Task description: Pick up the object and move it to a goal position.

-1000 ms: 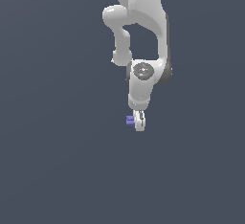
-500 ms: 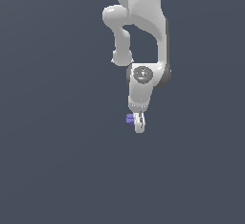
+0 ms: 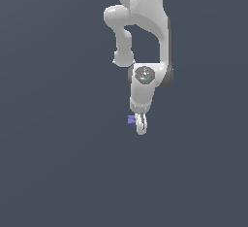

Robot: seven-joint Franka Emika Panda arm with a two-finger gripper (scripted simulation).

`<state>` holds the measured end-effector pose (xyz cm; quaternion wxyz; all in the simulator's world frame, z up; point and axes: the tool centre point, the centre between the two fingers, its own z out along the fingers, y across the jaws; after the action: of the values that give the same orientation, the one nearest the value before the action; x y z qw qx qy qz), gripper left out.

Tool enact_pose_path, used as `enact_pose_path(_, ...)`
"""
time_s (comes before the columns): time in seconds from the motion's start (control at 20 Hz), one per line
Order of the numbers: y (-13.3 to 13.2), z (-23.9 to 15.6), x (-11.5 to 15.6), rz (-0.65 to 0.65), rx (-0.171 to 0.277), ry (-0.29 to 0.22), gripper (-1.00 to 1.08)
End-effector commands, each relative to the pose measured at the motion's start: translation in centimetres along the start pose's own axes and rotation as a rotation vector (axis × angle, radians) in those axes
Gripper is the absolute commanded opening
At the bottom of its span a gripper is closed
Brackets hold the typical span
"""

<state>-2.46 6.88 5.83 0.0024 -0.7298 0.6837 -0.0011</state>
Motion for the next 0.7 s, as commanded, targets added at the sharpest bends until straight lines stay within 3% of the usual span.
enact_pose_path(0.0, -0.1, -0.5, 0.1, 0.000, 0.000, 0.001, -1.00)
enact_pose_path(0.65, -1.6, -9.4, 0.9, 0.002, -0.002, 0.002, -1.00)
